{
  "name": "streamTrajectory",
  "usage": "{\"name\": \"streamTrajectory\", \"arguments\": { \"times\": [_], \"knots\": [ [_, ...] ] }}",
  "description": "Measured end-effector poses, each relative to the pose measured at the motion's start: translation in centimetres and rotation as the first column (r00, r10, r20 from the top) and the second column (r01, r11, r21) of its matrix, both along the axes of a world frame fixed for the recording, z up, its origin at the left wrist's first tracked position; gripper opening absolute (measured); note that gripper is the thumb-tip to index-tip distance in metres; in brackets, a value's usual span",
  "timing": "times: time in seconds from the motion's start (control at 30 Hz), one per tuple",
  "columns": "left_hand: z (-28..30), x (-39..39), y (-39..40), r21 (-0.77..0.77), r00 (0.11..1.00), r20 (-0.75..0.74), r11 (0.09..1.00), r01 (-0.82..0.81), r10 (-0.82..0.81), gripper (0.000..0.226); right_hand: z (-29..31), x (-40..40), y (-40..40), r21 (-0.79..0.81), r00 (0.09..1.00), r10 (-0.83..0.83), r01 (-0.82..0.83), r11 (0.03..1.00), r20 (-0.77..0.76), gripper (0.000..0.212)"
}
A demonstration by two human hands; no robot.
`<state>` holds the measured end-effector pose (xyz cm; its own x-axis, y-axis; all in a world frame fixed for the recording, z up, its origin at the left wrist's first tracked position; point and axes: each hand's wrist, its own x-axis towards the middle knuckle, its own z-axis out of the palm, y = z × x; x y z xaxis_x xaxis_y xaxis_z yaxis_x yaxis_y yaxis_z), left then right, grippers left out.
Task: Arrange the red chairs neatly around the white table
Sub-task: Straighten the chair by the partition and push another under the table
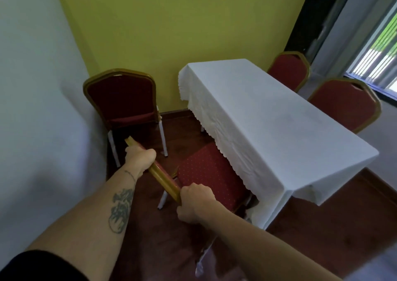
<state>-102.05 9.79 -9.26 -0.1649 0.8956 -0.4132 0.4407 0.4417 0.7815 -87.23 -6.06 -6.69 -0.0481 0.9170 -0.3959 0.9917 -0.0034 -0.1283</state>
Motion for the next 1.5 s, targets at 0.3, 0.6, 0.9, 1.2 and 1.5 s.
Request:
{"name": "streamTrajectory", "arguments": {
  "times": [0.3,0.6,0.9,1.2,1.5],
  "knots": [
    [1.7,1.4,4.0,-0.012,0.997,-0.069,0.999,0.037,-0.038,0.086,-0.2,1.2,5.5,-0.089,0.995,0.015,-0.024,0.996,-0.097,0.068],
    [1.9,6.1,12.1,-0.063,0.983,-0.143,0.993,0.104,-0.112,0.078,-1.6,5.1,13.0,-0.081,0.982,-0.009,-0.006,0.997,-0.187,0.097],
    [1.9,9.7,17.1,-0.054,0.971,-0.226,0.996,0.073,-0.083,0.051,-2.5,7.6,18.3,-0.151,0.97,0.002,-0.04,0.988,-0.242,0.107],
    [3.0,12.3,19.1,-0.068,0.976,-0.141,0.985,0.156,-0.164,0.062,-2.0,9.9,20.7,-0.188,0.977,-0.064,0.025,0.982,-0.205,0.108],
    [5.8,5.5,23.5,-0.157,0.946,-0.051,0.938,0.309,-0.32,0.045,2.7,7.1,28.5,-0.025,0.944,-0.085,0.081,0.996,-0.318,0.089]
  ]
}}
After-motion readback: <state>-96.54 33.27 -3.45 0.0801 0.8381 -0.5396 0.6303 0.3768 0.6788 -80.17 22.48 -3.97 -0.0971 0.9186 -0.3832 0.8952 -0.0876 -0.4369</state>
